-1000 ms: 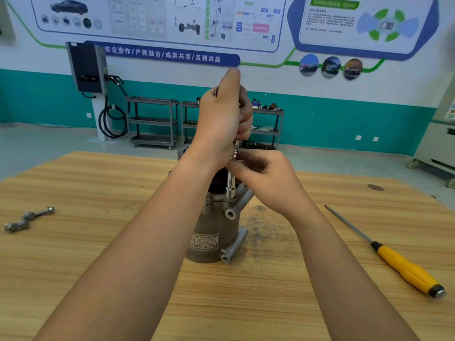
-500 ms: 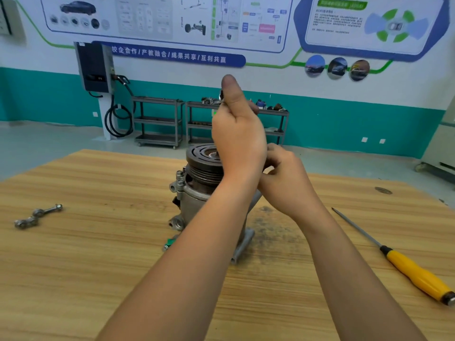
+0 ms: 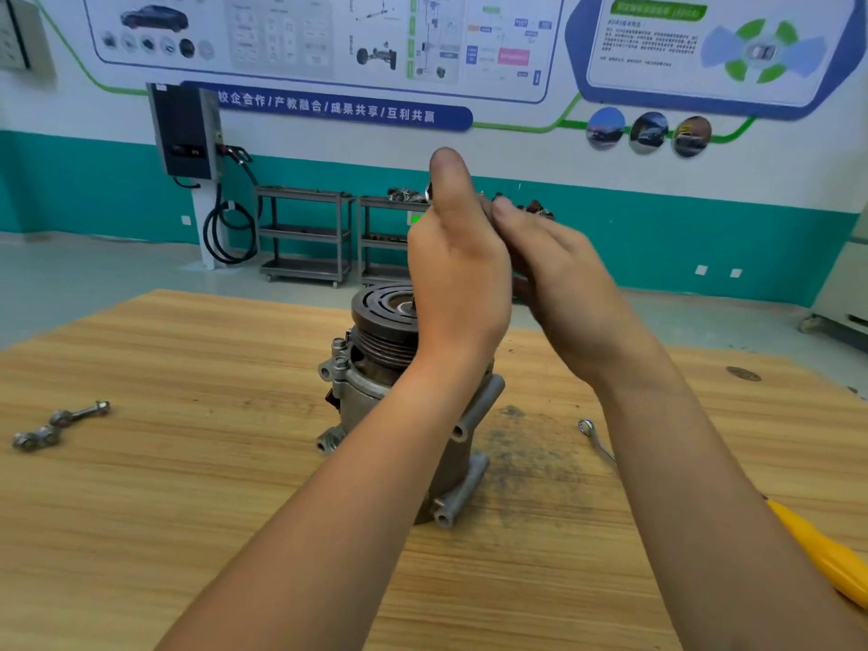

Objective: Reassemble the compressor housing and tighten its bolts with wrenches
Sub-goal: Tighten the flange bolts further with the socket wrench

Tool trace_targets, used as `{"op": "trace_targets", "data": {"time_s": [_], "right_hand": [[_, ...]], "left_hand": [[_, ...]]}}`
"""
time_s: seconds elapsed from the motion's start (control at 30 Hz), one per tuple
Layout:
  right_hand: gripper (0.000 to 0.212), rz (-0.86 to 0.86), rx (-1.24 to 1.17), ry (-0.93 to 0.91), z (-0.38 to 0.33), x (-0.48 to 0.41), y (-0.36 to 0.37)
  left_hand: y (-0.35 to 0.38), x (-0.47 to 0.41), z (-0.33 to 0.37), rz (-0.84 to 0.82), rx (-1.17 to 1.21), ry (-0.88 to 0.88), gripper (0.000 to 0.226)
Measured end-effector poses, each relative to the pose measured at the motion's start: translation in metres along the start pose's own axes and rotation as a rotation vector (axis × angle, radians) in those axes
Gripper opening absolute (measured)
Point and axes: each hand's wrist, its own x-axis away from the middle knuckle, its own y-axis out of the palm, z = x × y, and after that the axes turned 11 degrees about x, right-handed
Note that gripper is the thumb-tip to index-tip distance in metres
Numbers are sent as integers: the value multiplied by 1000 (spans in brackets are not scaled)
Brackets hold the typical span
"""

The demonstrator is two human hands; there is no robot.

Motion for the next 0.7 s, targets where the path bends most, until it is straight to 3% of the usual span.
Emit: {"op": "trace_targets", "data": {"time_s": [0.13, 0.33, 0.47, 0.57, 0.7], "right_hand": [[34, -124, -111, 20, -2, -10, -1], [20, -70, -62, -7, -11, -21, 2], [57, -92, -93, 100, -22, -28, 13], [34, -107, -119, 95, -27, -34, 22], [40, -187, -146, 30, -21, -36, 21]], "left_hand": [[-6, 1, -4, -35, 18, -32, 53], [-9, -6, 0, 9, 4, -87, 55], [-9, -12, 3, 87, -101, -109, 60], [-7, -15, 5, 110, -79, -157, 69], [2, -12, 4, 174, -24, -164, 64]]}}
